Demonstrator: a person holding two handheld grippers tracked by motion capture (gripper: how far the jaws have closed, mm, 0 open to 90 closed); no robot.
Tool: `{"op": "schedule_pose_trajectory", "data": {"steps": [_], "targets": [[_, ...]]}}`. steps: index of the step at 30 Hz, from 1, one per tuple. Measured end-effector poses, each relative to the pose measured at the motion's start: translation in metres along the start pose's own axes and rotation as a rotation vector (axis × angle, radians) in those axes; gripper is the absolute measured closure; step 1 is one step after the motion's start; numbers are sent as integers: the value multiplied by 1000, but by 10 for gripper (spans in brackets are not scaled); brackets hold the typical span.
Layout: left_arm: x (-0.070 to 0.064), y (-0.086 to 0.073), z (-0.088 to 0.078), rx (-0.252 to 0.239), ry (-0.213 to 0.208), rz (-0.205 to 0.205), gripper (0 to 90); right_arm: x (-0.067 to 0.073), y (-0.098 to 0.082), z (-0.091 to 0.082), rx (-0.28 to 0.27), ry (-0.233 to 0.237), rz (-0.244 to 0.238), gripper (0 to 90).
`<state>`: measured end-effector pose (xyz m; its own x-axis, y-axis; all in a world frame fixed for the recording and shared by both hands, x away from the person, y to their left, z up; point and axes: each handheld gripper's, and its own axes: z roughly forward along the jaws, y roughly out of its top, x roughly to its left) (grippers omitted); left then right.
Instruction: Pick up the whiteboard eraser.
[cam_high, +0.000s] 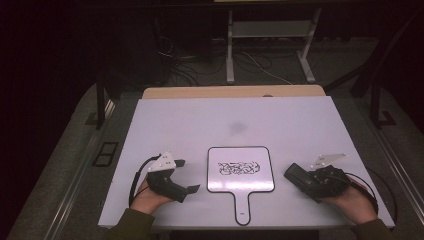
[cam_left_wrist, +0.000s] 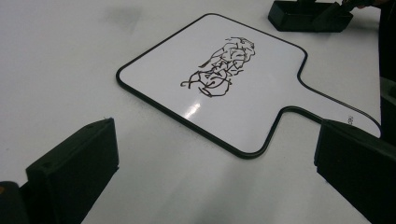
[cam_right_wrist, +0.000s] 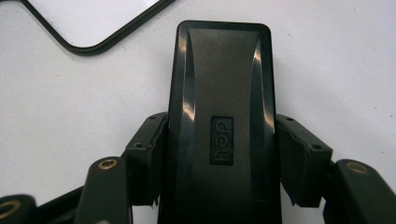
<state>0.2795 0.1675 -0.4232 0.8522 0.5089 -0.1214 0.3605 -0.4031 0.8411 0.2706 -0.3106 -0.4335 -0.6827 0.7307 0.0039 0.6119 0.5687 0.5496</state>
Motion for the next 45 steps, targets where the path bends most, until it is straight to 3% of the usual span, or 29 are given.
{"op": "schedule_pose_trajectory", "data": {"steps": [21, 45], "targets": [[1, -1, 0, 3, -9, 3, 0, -10, 6, -4, 16, 88, 16, 386], [0, -1, 1, 0, -13, -4, 0, -10, 16, -14, -36, 99, 0, 386]]}}
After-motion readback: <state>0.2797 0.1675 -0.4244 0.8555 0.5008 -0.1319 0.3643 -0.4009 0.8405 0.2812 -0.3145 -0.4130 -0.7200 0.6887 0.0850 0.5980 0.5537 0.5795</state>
